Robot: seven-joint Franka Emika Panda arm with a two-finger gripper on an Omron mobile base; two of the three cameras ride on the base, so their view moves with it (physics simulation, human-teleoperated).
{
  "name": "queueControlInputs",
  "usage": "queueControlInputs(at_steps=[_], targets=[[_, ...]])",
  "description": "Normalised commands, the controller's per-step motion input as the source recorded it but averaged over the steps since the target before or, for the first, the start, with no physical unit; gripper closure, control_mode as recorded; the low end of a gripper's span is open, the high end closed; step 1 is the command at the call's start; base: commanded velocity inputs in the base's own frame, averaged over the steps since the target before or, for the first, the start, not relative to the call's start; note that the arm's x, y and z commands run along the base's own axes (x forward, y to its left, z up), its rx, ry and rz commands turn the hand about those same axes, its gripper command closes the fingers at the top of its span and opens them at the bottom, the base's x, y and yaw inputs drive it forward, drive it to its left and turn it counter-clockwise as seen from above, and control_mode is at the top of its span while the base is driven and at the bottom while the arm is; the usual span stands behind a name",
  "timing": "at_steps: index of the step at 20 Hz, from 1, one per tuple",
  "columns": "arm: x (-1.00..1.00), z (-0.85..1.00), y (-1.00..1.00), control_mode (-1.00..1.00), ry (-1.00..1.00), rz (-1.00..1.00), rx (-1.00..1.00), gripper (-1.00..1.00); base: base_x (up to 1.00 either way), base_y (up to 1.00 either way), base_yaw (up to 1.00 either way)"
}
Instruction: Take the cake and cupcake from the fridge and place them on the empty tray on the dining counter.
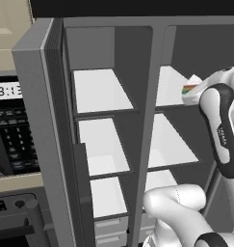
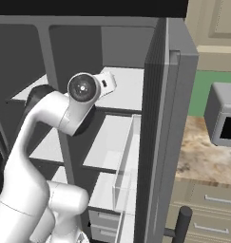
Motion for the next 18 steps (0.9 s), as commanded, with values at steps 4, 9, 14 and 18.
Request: queueControlInputs(at_steps=[4, 9, 14, 18], targets=[[-1.00, 0.20, 0.04, -1.00, 0.01, 0.00, 0.00, 1.00, 0.00, 0.00, 0.00], [-1.00, 0.03, 0.11, -1.00, 0.00, -0.04, -0.03, 1.00, 0.00, 0.00, 0.00], [-0.86, -0.32, 0.49, -1.00, -0.03, -0.08, -0.11, 1.00, 0.00, 0.00, 0.00], [-0.37, -0.45, 0.43, -1.00, 0.00, -0.08, -0.08, 1.00, 0.00, 0.00, 0.00]])
